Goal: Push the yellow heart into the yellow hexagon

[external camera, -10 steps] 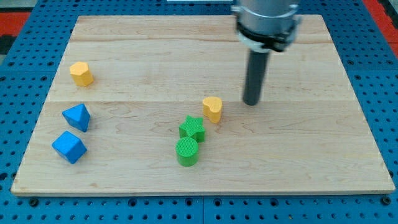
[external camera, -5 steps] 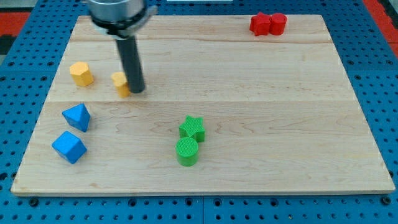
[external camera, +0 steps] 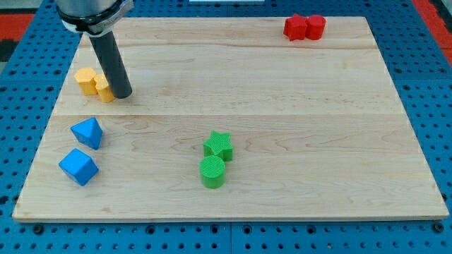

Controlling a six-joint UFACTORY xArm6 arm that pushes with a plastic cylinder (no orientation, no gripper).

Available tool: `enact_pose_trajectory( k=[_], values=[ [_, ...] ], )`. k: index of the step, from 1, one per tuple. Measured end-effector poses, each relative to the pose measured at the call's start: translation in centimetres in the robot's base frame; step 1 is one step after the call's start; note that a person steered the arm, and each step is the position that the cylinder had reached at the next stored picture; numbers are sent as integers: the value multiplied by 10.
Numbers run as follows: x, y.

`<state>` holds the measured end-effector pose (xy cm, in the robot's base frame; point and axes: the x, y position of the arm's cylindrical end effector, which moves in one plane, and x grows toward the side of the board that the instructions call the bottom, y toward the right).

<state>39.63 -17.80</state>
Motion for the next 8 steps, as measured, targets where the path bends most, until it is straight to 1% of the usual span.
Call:
enact_pose_trajectory(
  k=[1,3,5,8],
  values=[
    [1,0],
    [31,0],
    [16,-21],
    [24,-46]
  ],
)
